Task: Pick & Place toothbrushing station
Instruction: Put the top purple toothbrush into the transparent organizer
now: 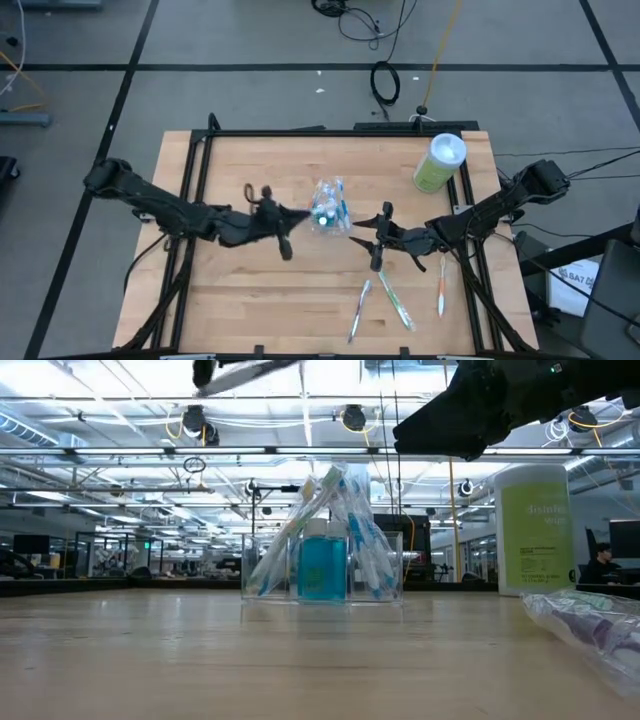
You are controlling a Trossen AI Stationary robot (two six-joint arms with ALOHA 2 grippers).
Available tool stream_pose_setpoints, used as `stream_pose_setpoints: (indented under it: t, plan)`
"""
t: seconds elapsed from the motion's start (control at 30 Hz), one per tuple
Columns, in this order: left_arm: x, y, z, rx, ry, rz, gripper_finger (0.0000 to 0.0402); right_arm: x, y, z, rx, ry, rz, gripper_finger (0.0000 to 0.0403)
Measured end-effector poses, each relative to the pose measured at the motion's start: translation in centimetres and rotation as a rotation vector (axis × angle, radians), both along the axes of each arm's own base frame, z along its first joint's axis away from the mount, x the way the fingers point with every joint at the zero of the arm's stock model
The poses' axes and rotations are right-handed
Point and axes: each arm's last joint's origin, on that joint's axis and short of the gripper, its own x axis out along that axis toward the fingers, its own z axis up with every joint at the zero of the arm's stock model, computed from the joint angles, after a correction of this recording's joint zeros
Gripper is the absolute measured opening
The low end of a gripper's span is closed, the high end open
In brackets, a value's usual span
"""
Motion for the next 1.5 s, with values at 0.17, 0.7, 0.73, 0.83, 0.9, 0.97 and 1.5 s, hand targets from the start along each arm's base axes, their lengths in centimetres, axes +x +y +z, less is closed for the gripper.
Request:
stream_pose_setpoints:
  t: [0.17,0.7,0.73,0.83,0.9,0.97,1.5]
  plan:
    - [0.3,0.9,0.3,0.077,-0.022,0.147,0.0001,0.0,0.0,0.0,0.000,0.000,0.000,0.0183]
    - [-0.1,4.1,-7.9,0.011,-0.341,0.133,0.0001,0.0,0.0,0.0,-0.005,0.004,0.001,0.0183]
    - [0.0,4.0,-8.5,0.023,-0.343,0.129,0.0001,0.0,0.0,0.0,-0.005,0.004,0.000,0.0183]
    - [0.7,3.9,-9.8,0.063,-0.333,0.130,0.0001,0.0,-0.1,0.0,-0.016,0.006,0.000,0.0183]
    - [1.4,4.0,-10.7,0.080,-0.316,0.137,0.0001,0.1,-0.2,0.0,-0.021,0.007,-0.003,0.0183]
    - [1.8,4.3,-11.5,0.083,-0.303,0.149,0.0001,0.1,-0.3,0.0,-0.022,0.007,-0.008,0.0183]
    - [3.2,6.5,-14.6,0.080,-0.275,0.225,0.0000,0.3,-1.0,0.0,-0.026,0.009,-0.035,0.0183]
